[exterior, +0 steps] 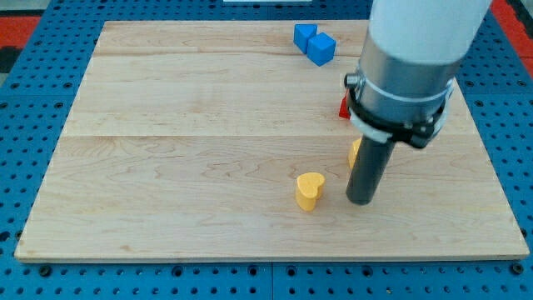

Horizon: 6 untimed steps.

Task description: Slide the yellow heart to the horizontal left side of the red star

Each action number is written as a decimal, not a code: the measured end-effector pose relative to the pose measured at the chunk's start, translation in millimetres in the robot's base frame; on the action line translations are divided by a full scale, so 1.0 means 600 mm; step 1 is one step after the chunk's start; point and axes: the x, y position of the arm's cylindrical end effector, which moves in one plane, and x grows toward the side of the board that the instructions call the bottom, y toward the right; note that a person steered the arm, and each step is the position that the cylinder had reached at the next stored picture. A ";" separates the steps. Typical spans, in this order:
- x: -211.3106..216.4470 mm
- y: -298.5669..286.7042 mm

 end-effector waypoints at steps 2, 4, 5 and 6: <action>-0.079 -0.142; -0.164 -0.126; -0.205 -0.139; -0.212 -0.244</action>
